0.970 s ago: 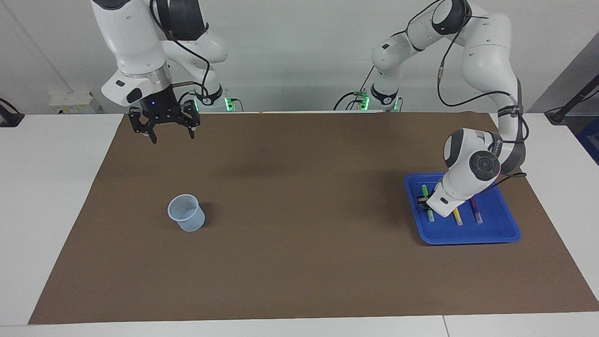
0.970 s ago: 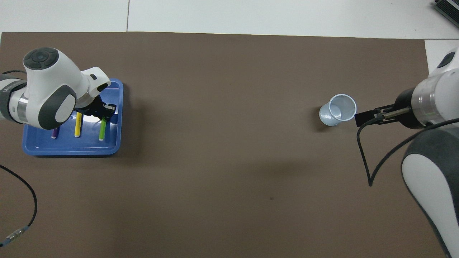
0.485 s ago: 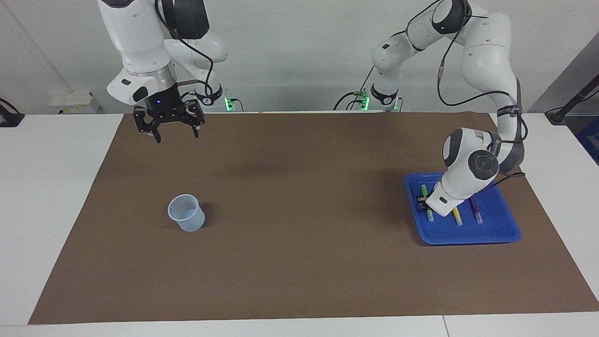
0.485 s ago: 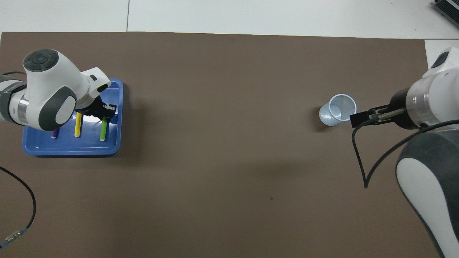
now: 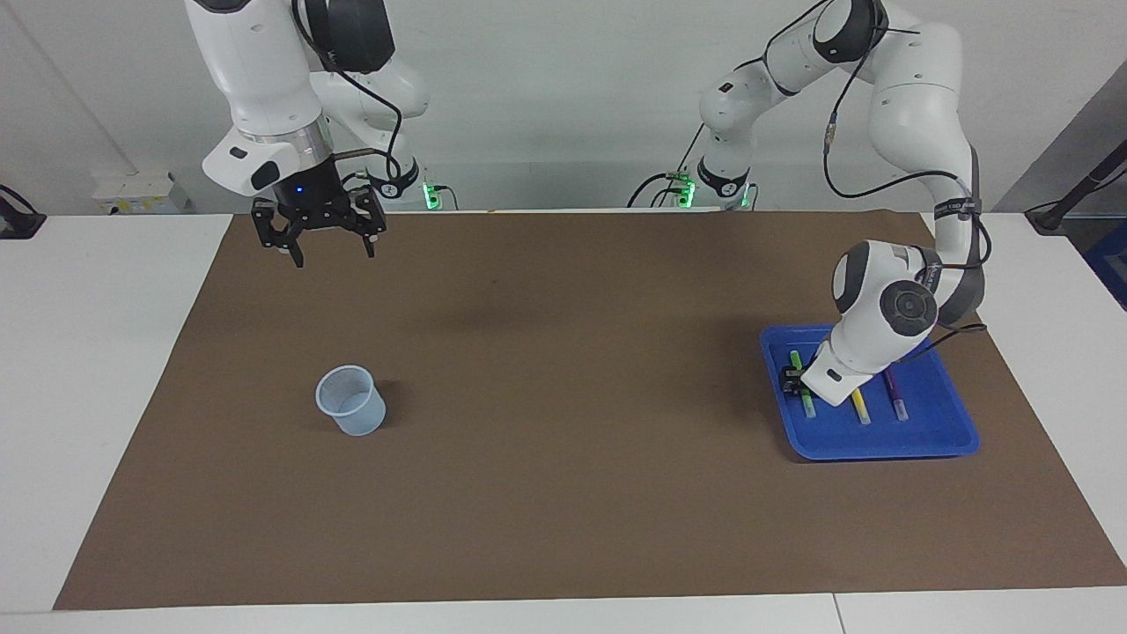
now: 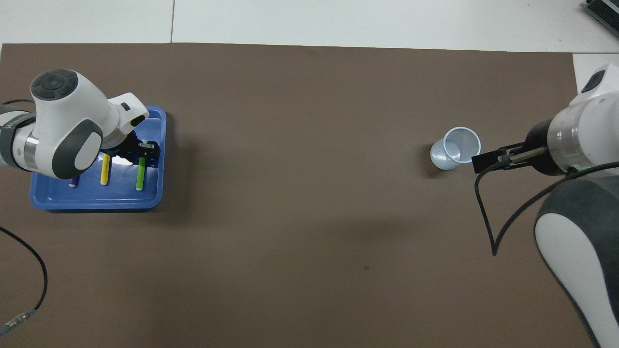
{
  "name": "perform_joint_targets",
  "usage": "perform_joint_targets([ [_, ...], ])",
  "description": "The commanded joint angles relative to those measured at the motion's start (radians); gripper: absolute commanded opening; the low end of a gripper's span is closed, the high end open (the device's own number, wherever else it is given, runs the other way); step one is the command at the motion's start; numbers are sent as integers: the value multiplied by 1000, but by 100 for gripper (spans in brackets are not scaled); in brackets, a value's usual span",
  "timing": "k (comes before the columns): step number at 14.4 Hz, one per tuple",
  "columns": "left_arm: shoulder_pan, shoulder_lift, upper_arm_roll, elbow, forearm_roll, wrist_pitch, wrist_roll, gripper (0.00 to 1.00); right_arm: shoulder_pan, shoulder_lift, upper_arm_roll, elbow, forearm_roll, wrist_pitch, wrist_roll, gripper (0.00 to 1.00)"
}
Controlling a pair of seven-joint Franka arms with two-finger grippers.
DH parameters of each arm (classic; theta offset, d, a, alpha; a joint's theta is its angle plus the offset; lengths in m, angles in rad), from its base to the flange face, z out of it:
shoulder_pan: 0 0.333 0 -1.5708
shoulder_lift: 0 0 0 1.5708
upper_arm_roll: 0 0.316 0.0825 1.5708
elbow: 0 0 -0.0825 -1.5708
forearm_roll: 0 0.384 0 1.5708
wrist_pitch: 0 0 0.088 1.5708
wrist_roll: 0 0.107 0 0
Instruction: Right arm passes pens to left for tray arrangement
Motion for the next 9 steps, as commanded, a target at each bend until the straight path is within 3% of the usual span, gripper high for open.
perform_joint_targets([
  [1, 23, -20, -6, -40, 10, 28, 8, 100, -4, 0, -10, 5, 36, -20, -18, 100],
  [4, 24, -20, -7, -31, 8, 18, 8, 100, -1, 5, -28, 31, 69, -102, -15, 100],
  [9, 27, -23, -6, 0, 11, 22, 6, 100, -1, 3, -30, 31, 37, -115, -15, 100],
])
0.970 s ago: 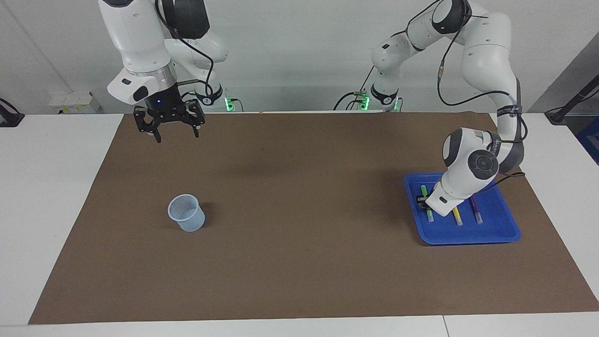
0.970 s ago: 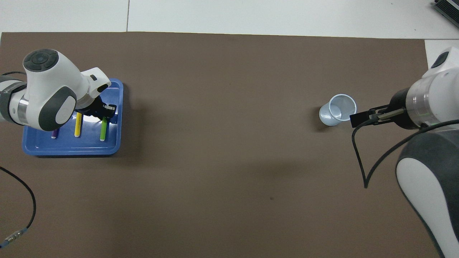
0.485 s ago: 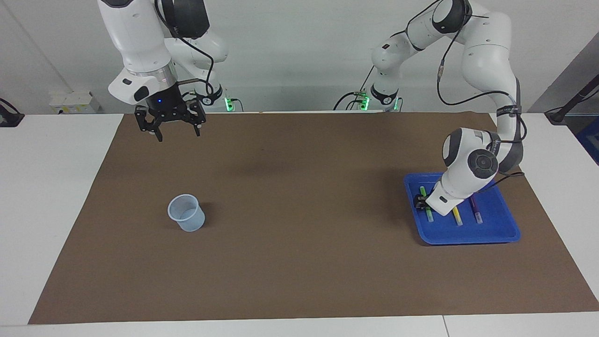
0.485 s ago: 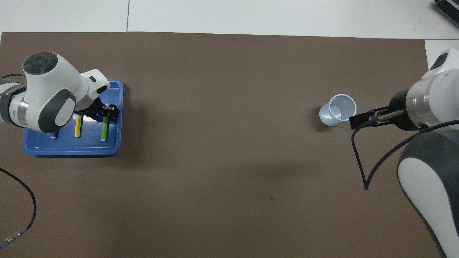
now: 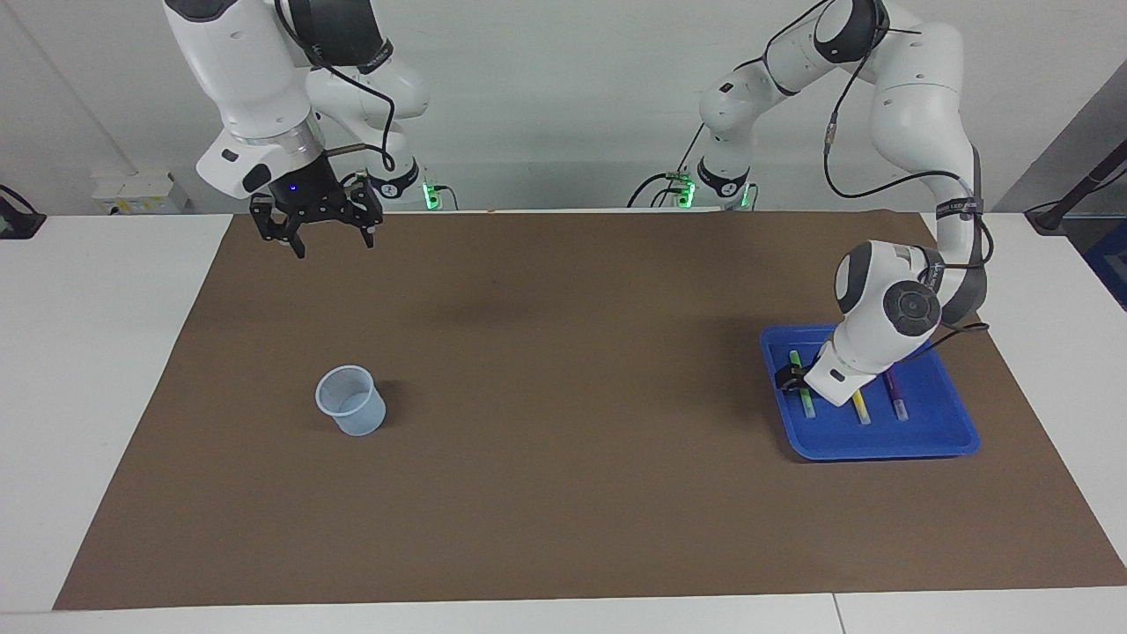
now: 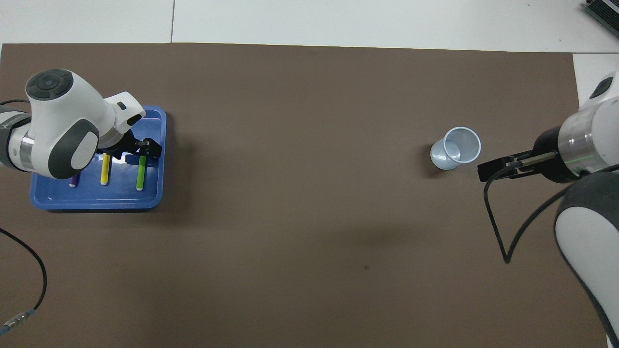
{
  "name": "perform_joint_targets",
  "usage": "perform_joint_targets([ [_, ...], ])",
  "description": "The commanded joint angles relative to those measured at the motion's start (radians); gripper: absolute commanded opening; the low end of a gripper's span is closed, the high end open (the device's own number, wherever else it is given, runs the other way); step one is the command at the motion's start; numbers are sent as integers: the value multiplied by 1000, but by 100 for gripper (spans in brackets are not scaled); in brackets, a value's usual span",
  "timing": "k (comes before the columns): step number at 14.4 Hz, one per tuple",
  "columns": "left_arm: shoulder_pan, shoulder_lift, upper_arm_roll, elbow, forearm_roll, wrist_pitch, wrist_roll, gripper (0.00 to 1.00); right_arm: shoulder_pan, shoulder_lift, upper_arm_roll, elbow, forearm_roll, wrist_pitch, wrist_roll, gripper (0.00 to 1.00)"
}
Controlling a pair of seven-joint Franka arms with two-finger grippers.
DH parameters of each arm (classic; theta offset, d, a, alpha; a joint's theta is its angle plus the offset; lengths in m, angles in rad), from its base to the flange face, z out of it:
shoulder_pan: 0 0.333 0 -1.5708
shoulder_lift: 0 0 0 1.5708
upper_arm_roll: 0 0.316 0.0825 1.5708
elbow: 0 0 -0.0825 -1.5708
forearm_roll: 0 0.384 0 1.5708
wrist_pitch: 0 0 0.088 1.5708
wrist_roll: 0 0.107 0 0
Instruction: Right arm passes pens to left for tray arrangement
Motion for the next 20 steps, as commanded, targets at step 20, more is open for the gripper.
perform_joint_targets([
  [20, 11, -268, -34, 27, 8, -10, 11, 100, -1, 3, -2, 15, -24, -16, -20, 100],
])
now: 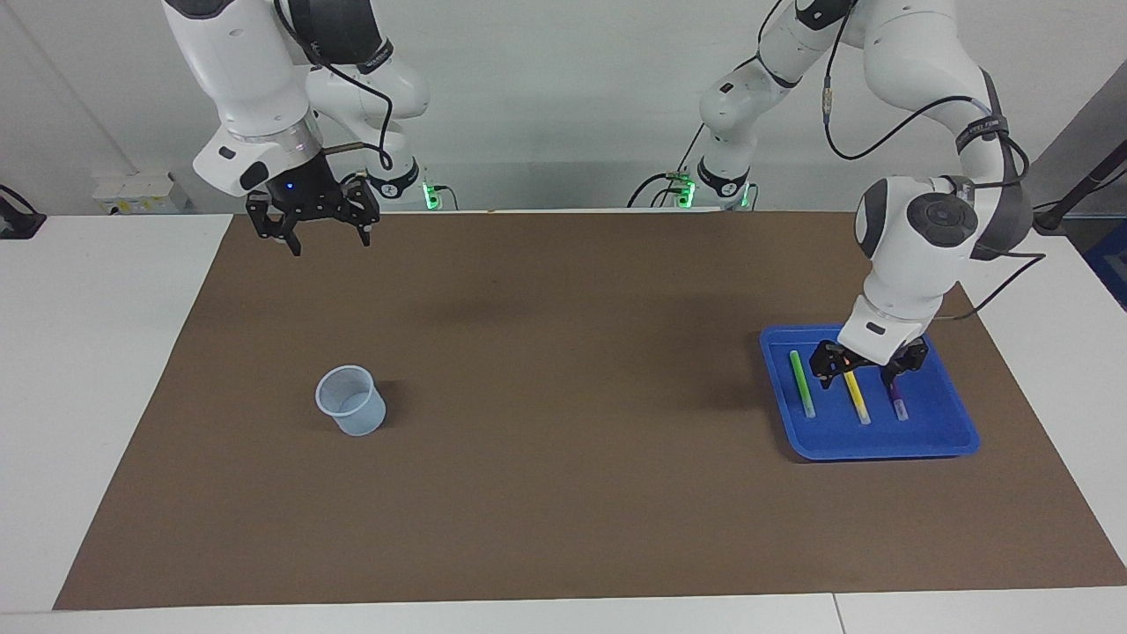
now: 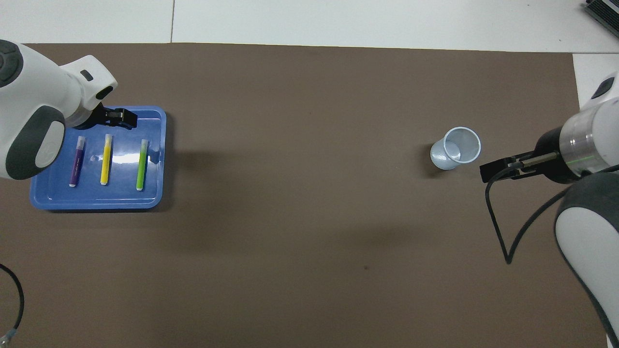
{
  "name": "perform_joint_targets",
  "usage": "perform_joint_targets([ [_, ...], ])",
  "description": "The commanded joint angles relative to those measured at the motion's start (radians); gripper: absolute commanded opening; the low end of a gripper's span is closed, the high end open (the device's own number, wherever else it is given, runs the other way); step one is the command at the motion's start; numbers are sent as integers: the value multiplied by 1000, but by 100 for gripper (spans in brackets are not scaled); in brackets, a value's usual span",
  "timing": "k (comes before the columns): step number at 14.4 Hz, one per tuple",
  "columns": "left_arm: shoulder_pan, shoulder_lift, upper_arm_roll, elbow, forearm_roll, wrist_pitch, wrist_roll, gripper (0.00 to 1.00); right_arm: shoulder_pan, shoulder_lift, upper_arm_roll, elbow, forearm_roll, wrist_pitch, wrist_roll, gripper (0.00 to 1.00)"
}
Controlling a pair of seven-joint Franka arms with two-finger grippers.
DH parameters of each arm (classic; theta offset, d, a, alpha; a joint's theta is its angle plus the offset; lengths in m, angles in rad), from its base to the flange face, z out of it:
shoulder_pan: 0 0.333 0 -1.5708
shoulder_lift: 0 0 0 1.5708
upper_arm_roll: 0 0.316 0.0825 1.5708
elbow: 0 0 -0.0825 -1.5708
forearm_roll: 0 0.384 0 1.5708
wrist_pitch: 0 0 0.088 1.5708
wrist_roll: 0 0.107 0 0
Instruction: Right arm passes pens to left for tray arrangement
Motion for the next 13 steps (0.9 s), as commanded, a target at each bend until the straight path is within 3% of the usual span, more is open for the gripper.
perform_joint_targets([
  [1, 10, -58, -5, -13, 8, -38, 11, 100, -1, 3, -1, 11, -11, -11, -20, 100],
  [3, 12, -67, -11, -5, 2, -63, 12, 100, -1, 3, -1, 12, -11, -11, -20, 100],
  [7, 10, -72, -25, 102, -115, -201, 17, 100, -1, 3, -1, 12, -11, -11, -20, 100],
  [11, 24, -199, -33, 124, -141, -226, 57, 100, 1, 3, -1, 11, -11, -11, -20, 100],
  [13, 74, -221, -34, 128, -220, -219, 58, 100, 1, 3, -1, 11, -11, -10, -20, 100],
])
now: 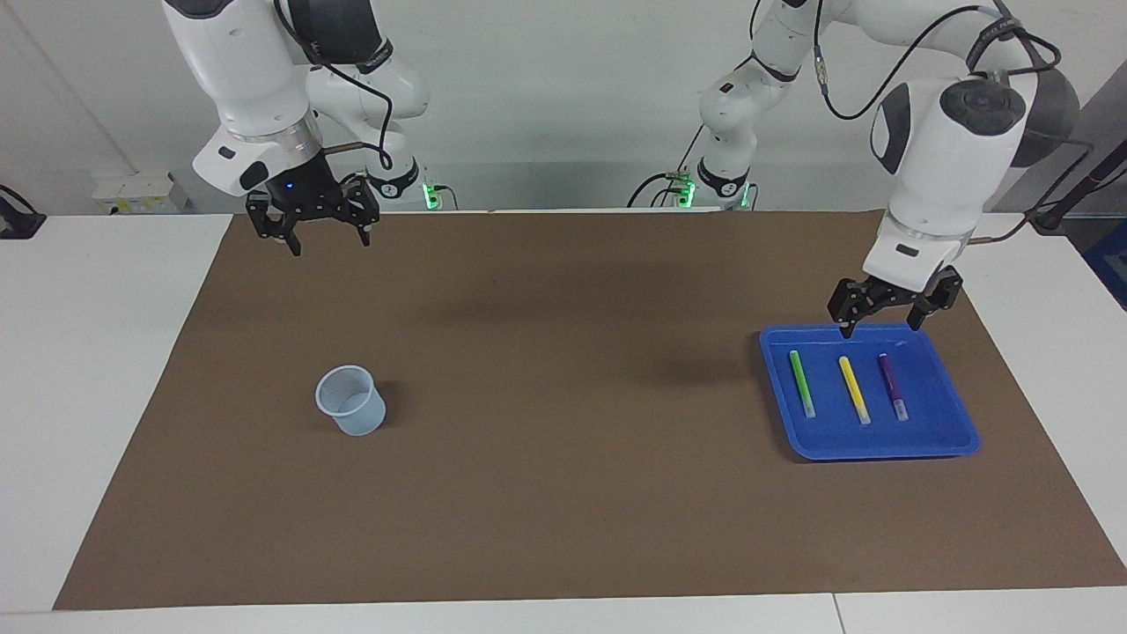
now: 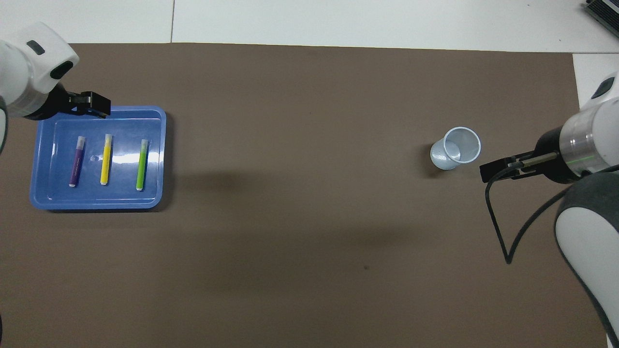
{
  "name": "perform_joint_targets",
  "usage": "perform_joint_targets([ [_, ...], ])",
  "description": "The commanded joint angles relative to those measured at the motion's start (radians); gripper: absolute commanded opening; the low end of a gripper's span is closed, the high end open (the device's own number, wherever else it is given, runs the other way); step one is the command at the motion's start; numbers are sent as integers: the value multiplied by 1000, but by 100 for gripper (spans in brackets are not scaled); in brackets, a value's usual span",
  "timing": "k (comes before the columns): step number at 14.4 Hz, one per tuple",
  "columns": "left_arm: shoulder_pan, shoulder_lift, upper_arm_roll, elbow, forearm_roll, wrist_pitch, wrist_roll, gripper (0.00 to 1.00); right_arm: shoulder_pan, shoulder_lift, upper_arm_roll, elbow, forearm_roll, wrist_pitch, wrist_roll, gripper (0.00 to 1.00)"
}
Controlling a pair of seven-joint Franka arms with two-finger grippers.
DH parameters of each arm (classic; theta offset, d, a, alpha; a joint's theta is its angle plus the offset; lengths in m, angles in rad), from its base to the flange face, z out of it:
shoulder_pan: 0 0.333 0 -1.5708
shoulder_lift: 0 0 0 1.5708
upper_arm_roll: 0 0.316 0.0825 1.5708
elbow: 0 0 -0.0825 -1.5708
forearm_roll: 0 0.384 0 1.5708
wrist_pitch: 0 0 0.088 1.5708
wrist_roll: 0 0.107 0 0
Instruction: Right arm passes pens to left for tray arrangement
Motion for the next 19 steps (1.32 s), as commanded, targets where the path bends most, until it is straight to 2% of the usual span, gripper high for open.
perform_joint_targets([
  [1, 93, -61, 0, -3, -166, -9, 38, 100, 1, 3, -3, 11, -11, -10, -20, 100],
  [3, 113, -90, 3, 8, -288, -10, 44, 100, 1, 3, -1, 11, -11, -10, -20, 100],
  [6, 110, -167, 1, -7, -293, -24, 109, 100, 1, 3, -1, 11, -11, -10, -20, 100],
  [10, 73, -170, 39, -7, -294, -21, 130, 100, 1, 3, -3, 11, -11, -8, -20, 100],
  [12, -46, -178, 164, -7, -294, -18, 164, 100, -1, 3, -1, 11, -11, -8, -20, 100],
  [15, -346, -200, 501, -10, -296, 11, 231, 100, -1, 3, -1, 12, -11, -8, -20, 100],
  [16, -425, -205, 586, -13, -296, 5, 236, 100, -1, 3, -1, 12, -11, -8, -20, 100],
  [19, -465, -211, 625, -16, -297, -19, 235, 100, -1, 3, -1, 12, -11, -8, -20, 100],
])
